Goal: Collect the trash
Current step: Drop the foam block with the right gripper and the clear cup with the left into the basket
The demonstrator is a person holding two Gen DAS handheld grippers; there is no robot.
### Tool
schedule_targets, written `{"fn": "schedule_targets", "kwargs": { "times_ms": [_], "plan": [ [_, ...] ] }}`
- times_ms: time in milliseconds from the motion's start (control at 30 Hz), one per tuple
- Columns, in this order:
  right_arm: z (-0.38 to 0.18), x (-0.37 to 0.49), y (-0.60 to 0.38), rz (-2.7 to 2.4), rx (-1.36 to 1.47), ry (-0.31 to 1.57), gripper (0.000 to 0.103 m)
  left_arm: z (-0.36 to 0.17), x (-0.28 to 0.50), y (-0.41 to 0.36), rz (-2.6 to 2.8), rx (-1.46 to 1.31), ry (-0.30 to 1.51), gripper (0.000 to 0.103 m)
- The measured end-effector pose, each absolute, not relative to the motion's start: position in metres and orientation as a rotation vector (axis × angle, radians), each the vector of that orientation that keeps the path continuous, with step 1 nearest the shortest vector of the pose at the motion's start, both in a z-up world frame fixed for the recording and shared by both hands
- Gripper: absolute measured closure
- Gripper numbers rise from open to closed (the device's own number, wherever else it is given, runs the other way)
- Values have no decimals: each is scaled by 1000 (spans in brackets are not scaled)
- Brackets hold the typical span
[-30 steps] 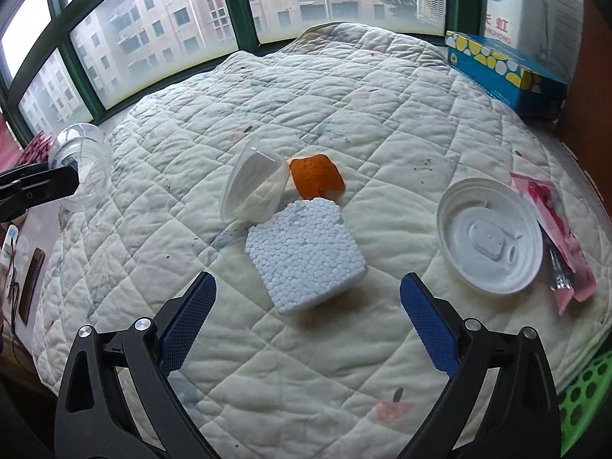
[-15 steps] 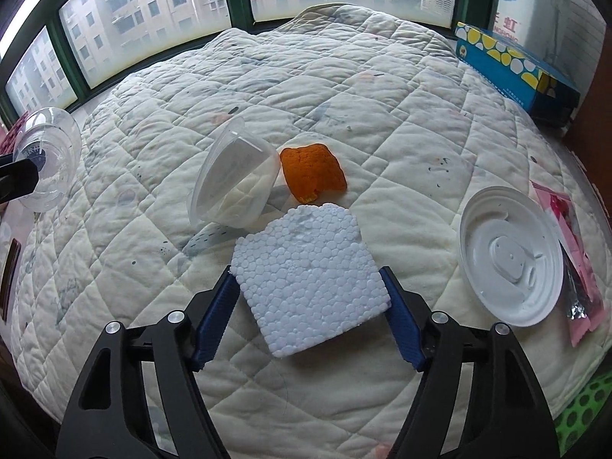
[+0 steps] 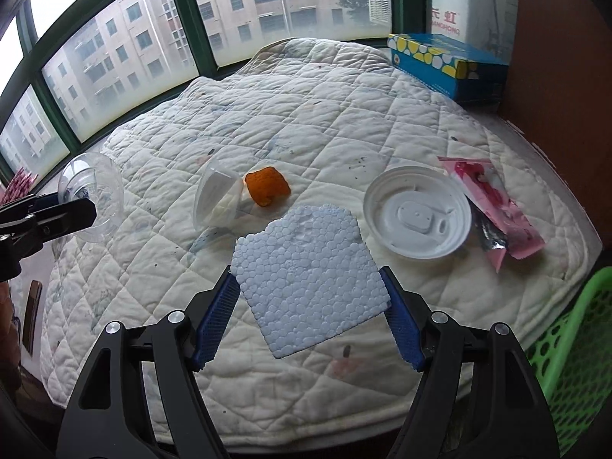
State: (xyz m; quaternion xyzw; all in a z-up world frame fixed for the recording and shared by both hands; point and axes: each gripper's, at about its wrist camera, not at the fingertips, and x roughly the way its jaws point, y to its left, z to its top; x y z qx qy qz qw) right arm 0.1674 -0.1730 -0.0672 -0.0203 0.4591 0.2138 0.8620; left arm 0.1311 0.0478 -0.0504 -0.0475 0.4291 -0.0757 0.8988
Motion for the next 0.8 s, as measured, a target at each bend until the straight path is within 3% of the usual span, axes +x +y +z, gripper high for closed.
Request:
{"fn": "schedule_targets", "kwargs": {
  "times_ms": [667, 800],
  "plan": [
    [-24, 114, -349, 83, 118, 889, 30, -16, 132, -68, -372, -7, 835, 53],
    [-23, 105, -381, 22, 152, 875, 25, -12, 131, -85, -402, 8, 831, 53]
  ]
}}
